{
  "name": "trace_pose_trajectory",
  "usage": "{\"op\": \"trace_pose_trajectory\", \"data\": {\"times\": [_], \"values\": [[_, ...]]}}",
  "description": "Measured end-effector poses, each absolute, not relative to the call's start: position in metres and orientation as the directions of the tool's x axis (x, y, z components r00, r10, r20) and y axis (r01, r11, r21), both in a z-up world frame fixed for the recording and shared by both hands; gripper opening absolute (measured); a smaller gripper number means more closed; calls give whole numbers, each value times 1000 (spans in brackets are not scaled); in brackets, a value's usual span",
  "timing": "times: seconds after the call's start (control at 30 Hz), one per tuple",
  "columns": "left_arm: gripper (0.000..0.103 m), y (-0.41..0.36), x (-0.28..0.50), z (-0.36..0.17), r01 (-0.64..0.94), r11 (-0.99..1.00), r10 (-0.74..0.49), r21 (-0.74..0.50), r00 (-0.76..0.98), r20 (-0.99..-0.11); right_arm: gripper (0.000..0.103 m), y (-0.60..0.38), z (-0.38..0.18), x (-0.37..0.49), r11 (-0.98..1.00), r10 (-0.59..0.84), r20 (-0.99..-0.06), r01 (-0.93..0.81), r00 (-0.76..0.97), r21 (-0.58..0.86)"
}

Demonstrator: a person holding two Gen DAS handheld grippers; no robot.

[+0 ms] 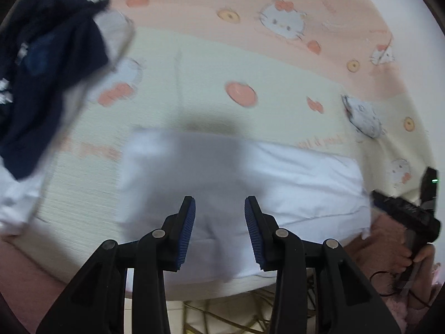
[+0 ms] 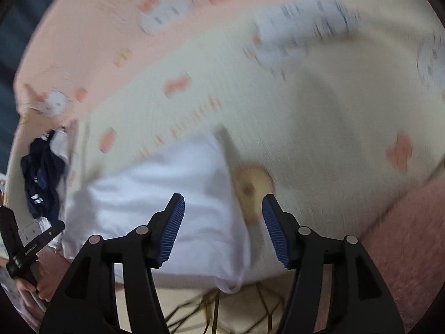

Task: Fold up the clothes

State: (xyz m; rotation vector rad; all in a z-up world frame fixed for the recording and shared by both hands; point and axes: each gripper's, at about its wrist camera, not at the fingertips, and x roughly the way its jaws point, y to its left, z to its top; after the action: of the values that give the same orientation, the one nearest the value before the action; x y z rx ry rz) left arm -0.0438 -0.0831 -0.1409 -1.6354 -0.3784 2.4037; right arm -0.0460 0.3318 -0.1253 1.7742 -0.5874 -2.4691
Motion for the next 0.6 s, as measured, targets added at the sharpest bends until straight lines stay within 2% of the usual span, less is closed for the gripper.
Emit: {"op": "trace_pose_trajectory", "data": {"times": [0.13, 0.23, 0.27, 0.3, 0.33, 0.47, 0.6], "values": [[39, -75, -43, -149, -50, -937, 342, -345, -321, -883, 60, 340, -150, -42, -908, -285, -932, -248, -222, 337], [39, -81, -42, -149, -22, -921, 376, -390, -315, -871, 67, 342, -161, -41, -876, -353, -916, -275, -190, 395], [39, -83, -41, -149, -11, -915, 385, -403, -314, -868, 64, 337, -159, -41, -876, -380, -905, -240, -191, 418], [39, -85, -39, -149, 1, -910, 394, -415, -313, -864, 34, 331, -158, -42, -872, -412, -891, -202, -190, 446], [39, -87, -39, -149, 9, -905, 402, -426, -314, -860, 26, 323, -157, -41, -850, -475, -861, -157, -182, 502], [39, -84, -39, -149, 6, -904, 402, -427, -324, -856, 21, 307, -137, -42, -880, -450, -863, -47, -230, 472], [39, -81, -36, -147, -7, -892, 429, -452, -326, -842, 19, 301, -112, -57, -876, -466, -823, 39, -325, 481]]}}
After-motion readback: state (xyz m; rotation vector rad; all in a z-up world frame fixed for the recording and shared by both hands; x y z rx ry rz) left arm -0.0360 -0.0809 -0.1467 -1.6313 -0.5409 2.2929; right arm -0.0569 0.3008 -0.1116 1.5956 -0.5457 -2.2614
